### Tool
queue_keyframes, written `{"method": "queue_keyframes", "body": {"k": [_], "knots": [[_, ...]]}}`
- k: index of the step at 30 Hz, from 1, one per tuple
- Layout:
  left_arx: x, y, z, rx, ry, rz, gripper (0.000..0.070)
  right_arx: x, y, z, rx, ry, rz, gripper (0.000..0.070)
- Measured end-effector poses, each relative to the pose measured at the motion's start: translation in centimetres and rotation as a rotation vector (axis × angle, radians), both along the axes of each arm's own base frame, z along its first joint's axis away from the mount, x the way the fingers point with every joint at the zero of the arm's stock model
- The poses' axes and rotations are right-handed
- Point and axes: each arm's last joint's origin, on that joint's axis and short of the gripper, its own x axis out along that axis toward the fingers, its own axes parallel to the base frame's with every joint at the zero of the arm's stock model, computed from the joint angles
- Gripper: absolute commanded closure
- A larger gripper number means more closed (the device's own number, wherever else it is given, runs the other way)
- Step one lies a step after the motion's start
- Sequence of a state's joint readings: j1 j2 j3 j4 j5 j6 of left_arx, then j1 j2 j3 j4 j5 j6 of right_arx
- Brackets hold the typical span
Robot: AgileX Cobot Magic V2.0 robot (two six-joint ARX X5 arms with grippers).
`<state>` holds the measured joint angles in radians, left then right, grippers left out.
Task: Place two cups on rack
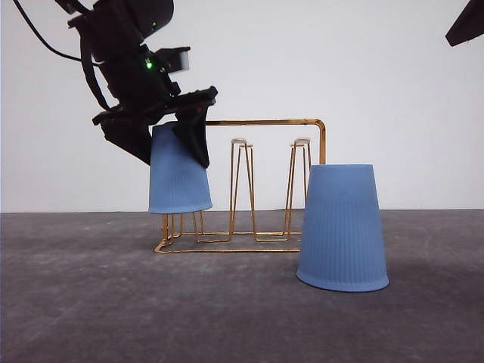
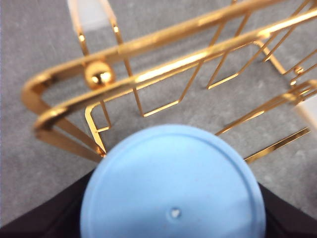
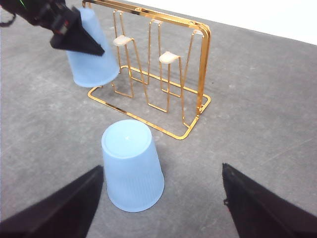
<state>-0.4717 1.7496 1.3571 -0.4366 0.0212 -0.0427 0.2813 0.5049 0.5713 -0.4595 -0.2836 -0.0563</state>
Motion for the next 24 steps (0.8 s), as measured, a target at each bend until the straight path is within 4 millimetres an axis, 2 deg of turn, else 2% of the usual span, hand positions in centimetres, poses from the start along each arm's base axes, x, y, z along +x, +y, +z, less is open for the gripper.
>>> {"method": "queue_keyframes", "body": {"k": [1,5,7,12,14,18,21,24], "knots": [[0.0,0.0,-0.1,0.002,0.003,0.000,0.0325,0.0,0.0,0.0,0.000,0.000,0.000,0.0213],[0.1,-0.1,-0.4,0.004,0.010,0.000,0.0166,0.0,0.0,0.0,0.000,0.000,0.000,0.0213],[0.1,-0.1,-0.4,0.005,0.010,0.000,0.0143,0.0,0.0,0.0,0.000,0.000,0.000,0.0213],[-0.1,0.1,0.6,0.024,0.049,-0.001,0.0152,0.0,0.0,0.0,0.000,0.000,0.000,0.0213],[-0.7,0.4,2.1,0.036,0.083,-0.002,0.0179,0.0,0.0,0.0,0.000,0.000,0.000,0.0213],[-2.6,1.6,6.1,0.039,0.122,-0.011,0.0305,0.0,0.0,0.0,0.000,0.000,0.000,0.0213],[-4.5,2.8,7.8,0.022,0.167,-0.028,0.0318,0.0,0.0,0.0,0.000,0.000,0.000,0.0213],[-5.4,3.6,8.3,-0.017,0.229,-0.056,0.0318,0.0,0.0,0.0,0.001,0.000,0.000,0.0213]]}}
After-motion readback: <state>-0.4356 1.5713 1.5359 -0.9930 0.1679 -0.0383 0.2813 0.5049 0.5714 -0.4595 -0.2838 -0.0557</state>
